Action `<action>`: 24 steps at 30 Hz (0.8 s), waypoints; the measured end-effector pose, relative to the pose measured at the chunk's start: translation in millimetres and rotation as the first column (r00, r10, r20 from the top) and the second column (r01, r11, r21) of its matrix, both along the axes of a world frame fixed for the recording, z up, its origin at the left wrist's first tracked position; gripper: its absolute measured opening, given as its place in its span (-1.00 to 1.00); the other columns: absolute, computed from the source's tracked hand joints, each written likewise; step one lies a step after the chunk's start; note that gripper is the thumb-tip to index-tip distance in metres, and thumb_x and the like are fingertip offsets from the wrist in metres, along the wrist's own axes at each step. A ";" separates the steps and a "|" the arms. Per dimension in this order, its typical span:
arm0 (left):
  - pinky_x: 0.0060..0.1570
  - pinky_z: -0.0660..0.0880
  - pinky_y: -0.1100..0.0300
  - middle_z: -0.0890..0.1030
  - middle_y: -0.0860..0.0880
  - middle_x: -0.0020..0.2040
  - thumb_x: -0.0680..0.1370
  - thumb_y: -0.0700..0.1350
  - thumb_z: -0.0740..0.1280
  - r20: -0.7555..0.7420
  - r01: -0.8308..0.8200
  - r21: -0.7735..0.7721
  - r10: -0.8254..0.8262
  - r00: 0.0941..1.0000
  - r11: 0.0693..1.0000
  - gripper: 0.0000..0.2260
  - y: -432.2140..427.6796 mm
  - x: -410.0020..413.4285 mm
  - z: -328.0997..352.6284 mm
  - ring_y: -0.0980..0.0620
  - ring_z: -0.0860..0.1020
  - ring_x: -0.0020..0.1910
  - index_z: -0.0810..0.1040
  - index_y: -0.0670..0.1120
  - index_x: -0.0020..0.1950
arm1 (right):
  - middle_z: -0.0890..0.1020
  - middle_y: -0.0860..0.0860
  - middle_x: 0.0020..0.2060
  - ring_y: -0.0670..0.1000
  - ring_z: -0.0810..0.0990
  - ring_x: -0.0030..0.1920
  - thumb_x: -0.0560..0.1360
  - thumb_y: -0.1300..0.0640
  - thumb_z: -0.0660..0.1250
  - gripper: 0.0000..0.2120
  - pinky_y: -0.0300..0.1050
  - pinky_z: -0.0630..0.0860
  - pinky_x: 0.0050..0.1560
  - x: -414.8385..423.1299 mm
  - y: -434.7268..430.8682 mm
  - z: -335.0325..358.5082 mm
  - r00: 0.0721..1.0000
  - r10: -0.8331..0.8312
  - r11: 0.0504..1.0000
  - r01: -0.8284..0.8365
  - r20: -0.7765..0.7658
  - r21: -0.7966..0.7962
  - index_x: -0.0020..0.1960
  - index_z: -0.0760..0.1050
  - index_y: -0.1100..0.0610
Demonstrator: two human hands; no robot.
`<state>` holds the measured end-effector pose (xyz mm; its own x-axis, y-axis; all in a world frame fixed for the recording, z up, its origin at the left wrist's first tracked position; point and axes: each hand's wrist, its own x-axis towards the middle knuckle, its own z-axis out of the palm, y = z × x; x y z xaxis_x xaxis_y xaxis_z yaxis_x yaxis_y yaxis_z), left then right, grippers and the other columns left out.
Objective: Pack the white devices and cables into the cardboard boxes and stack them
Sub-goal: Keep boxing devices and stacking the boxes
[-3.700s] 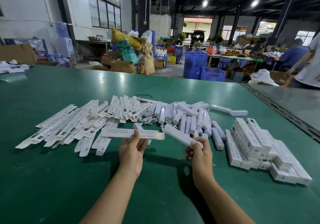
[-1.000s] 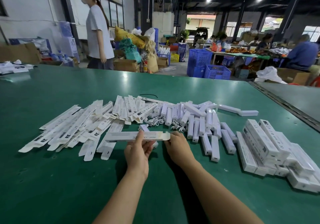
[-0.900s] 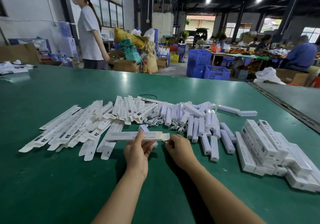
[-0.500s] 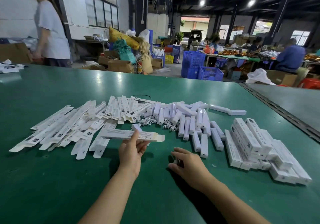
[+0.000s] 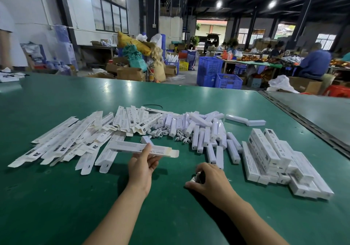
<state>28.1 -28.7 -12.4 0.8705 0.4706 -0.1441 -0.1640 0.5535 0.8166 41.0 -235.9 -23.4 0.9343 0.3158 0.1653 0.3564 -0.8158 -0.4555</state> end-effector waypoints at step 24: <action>-0.28 0.49 0.24 0.60 -0.21 -0.06 0.61 -0.13 0.35 0.002 0.019 0.005 -0.019 1.000 1.000 -0.77 0.8 5.1 -5.0 -0.01 0.58 -0.20 0.49 -0.21 0.20 | 0.42 -0.02 0.16 0.02 0.39 0.18 0.65 -0.09 0.11 -0.60 -0.10 0.38 0.26 -5.8 -6.4 2.8 0.975 0.175 0.964 -0.141 0.137 -0.225 0.49 0.27 -0.22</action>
